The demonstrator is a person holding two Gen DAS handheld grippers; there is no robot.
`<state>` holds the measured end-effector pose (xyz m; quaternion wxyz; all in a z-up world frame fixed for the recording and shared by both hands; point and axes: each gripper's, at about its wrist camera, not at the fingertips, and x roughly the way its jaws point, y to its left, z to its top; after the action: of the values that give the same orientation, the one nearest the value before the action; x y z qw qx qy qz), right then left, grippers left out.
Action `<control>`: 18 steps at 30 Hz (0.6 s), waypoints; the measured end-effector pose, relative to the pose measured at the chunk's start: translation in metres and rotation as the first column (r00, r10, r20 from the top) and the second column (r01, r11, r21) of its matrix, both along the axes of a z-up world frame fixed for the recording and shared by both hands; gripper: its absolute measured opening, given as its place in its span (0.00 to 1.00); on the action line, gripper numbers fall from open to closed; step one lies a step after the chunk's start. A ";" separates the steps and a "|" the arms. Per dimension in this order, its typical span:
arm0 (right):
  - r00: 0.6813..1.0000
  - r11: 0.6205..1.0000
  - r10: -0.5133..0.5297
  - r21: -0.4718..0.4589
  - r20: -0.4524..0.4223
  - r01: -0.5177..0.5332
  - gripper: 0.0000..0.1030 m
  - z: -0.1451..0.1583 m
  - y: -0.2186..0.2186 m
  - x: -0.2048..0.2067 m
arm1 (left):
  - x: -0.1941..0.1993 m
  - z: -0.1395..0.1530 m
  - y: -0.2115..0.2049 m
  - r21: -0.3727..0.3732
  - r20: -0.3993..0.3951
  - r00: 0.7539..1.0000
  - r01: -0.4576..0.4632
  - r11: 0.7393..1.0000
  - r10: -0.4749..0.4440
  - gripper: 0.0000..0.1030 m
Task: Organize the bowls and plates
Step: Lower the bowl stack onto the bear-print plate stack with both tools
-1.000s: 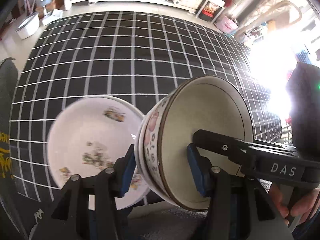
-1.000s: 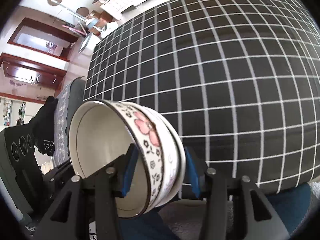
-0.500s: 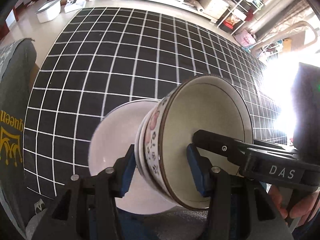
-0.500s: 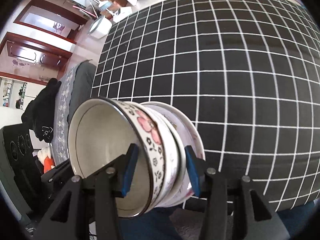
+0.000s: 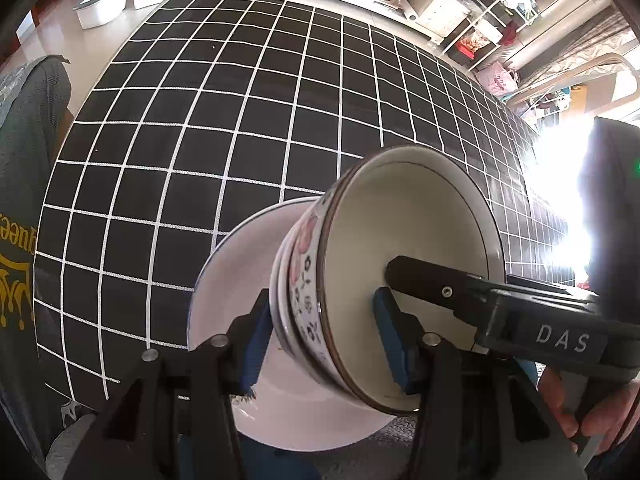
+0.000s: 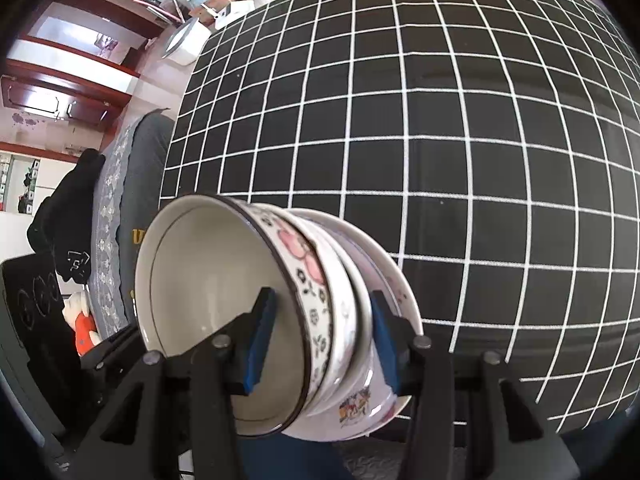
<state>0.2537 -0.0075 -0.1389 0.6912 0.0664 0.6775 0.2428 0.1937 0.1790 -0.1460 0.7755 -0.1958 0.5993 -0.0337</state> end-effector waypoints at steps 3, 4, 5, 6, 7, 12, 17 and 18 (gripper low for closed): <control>1.000 1.000 0.002 0.000 -0.007 -0.002 0.49 -0.003 0.000 -0.001 | 0.003 -0.001 0.000 0.004 -0.002 1.000 0.001 1.000 -0.001 0.46; 1.000 1.000 0.005 -0.003 -0.008 -0.005 0.49 -0.004 0.000 -0.002 | 0.005 -0.003 -0.002 0.004 -0.005 1.000 0.000 1.000 0.000 0.46; 1.000 1.000 0.007 -0.004 -0.007 -0.007 0.49 -0.005 0.001 -0.002 | 0.006 -0.005 -0.001 0.002 -0.007 1.000 -0.001 1.000 0.001 0.46; 1.000 1.000 0.009 -0.004 -0.004 -0.009 0.49 -0.005 0.001 -0.003 | 0.004 -0.006 0.000 0.000 -0.007 1.000 -0.002 1.000 0.002 0.46; 1.000 1.000 0.014 -0.007 0.003 -0.014 0.49 -0.004 0.002 -0.004 | 0.003 -0.006 0.001 -0.002 -0.004 1.000 -0.003 1.000 0.003 0.46; 0.999 0.999 0.034 -0.005 0.033 -0.034 0.47 -0.002 0.002 -0.006 | 0.000 -0.004 0.004 -0.026 -0.001 1.000 -0.012 1.000 0.012 0.46; 0.999 1.000 0.023 0.002 0.034 -0.023 0.47 -0.003 0.000 -0.006 | -0.002 0.000 0.003 -0.024 0.015 1.000 -0.016 1.000 0.017 0.46; 0.998 1.000 0.027 0.001 0.049 -0.027 0.47 -0.003 -0.001 -0.007 | -0.005 -0.001 0.004 -0.025 0.021 1.000 -0.014 1.000 0.015 0.46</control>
<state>0.2463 -0.0080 -0.1415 0.7041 0.0522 0.6610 0.2542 0.1888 0.1830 -0.1473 0.7796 -0.2094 0.5890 -0.0375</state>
